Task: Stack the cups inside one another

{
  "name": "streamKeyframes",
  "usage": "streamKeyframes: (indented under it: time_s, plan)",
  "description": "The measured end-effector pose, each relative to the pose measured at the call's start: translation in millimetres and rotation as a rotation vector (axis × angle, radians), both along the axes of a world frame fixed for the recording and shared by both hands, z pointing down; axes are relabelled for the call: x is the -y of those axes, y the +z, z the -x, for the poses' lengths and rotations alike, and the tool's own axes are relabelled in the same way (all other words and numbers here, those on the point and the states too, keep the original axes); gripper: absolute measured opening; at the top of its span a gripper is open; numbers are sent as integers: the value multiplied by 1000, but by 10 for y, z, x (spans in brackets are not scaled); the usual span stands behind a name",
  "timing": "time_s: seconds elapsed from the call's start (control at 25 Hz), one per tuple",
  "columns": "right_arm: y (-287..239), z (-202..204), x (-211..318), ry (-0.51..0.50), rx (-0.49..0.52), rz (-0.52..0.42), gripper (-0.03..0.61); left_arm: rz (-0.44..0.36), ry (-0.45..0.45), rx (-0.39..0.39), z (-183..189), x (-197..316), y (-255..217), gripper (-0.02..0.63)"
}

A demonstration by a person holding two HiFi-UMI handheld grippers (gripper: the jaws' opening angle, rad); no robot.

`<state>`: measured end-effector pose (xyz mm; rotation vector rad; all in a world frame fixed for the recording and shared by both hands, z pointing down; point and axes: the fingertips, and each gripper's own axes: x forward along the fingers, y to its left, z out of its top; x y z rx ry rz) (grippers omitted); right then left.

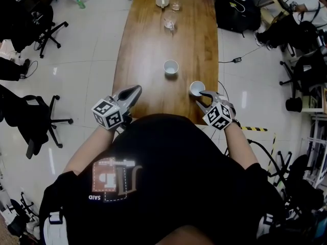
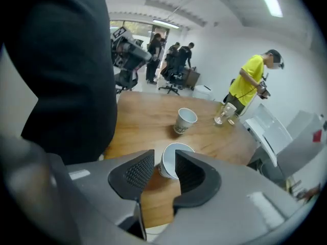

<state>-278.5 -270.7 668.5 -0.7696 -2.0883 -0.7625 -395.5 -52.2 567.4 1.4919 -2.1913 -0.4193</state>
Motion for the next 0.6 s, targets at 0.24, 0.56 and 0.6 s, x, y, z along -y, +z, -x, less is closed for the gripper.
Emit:
streamKeyframes:
  time_s: [0.24,0.56,0.6]
  plan:
    - [514,23,73,-93,-80,-197,99,16,-10,7,-150,-115,35,2]
    - [407,86,46,-64,-136,-129,35,25,-69,-22,-194,-452,169,2]
    - [334,124,36,-56,-132,-115,34,22,-74,-21,-185,-477,173,2]
